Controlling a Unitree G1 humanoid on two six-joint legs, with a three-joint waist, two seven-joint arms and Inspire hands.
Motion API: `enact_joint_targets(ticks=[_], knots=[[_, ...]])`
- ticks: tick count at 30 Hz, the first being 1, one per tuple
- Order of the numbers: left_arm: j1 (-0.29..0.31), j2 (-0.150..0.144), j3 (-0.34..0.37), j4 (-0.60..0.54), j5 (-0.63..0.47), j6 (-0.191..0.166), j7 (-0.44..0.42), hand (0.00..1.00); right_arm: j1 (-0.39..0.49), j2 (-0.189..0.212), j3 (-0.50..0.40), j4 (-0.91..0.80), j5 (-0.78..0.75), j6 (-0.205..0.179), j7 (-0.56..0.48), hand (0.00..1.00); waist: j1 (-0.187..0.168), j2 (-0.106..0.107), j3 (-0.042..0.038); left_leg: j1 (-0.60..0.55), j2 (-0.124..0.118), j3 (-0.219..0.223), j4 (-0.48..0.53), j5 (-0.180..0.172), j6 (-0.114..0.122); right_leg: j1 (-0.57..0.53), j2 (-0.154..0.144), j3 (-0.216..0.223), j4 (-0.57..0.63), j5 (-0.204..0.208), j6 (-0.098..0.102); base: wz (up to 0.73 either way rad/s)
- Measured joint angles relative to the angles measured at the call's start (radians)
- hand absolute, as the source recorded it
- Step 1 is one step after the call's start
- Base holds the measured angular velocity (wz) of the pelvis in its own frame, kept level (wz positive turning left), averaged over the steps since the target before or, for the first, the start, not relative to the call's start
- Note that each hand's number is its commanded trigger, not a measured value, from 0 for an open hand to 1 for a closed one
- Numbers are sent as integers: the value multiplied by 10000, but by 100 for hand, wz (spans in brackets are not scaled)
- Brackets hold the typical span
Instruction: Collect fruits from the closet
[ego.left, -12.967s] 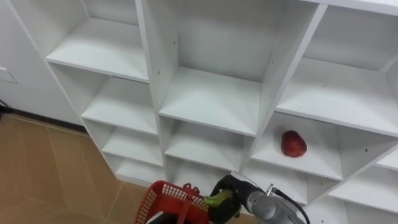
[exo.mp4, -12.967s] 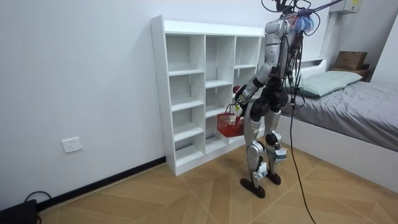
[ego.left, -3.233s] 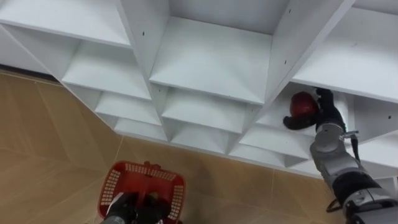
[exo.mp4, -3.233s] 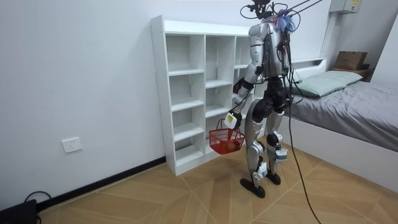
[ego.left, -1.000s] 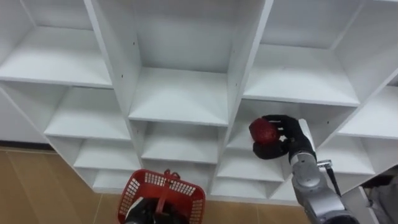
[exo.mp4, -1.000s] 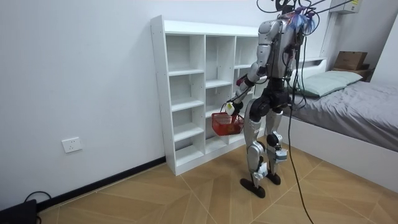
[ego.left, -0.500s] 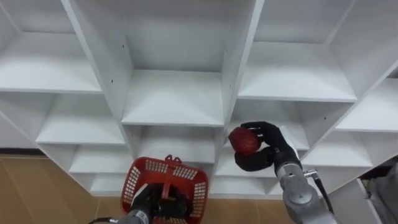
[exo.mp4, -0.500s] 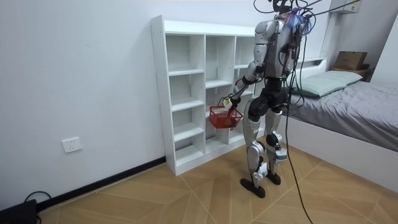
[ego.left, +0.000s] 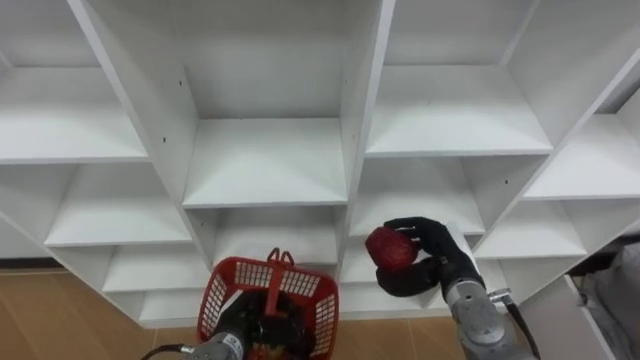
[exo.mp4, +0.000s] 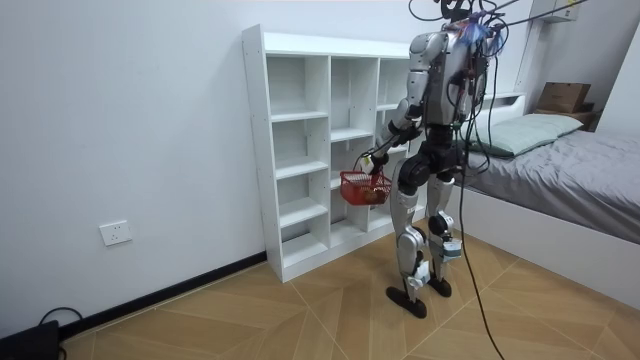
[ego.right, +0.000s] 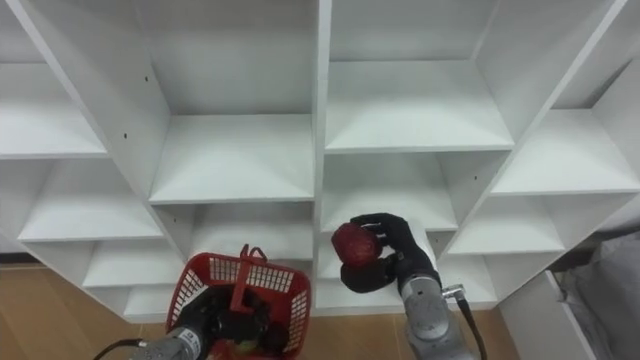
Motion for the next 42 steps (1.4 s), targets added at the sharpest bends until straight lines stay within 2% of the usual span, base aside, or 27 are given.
enact_joint_targets(ticks=[4,6,10,20,26,32,36,42], knots=[[-3,-11,3,-225,0,34,97,100,169,-18,-7,-579,-120,21,308,100,1,43,-27,19,23,20,-2,-12,-19,0,30,51,-3,10,-16,-3],[2,-26,2,-283,-1,56,157,100,174,-15,0,-598,-378,55,490,100,7,110,-75,62,32,70,-18,-17,-26,11,48,131,1,14,-22,-8],[7,-41,-3,-311,-1,66,171,100,212,25,12,-656,-747,124,758,100,35,163,-109,156,62,216,-64,-18,-29,17,76,253,39,19,-31,-11],[125,-155,-56,-185,-3,73,127,100,249,129,191,-707,-1188,126,1244,100,59,137,-76,274,62,299,-70,-21,-29,49,76,275,113,18,-31,-2],[251,-198,-117,-100,-2,77,115,100,286,131,459,-606,-1183,128,1539,100,181,139,26,170,59,318,-70,-23,-31,-36,75,264,73,17,-30,0],[244,-203,-131,-88,-2,132,118,100,291,125,772,-466,-1106,121,1601,100,277,126,17,-16,53,278,-41,-23,-32,-147,74,213,-19,19,-32,2],[245,-173,-134,-23,-2,131,118,100,288,152,1048,444,-960,119,1629,100,305,129,17,-28,56,271,-32,-24,-33,-143,62,172,-27,20,-32,0],[249,-158,-133,31,-5,130,41,100,261,120,1090,724,-950,124,1702,100,342,126,17,-64,70,209,-41,-56,-42,-144,67,72,-25,19,-32,3]])
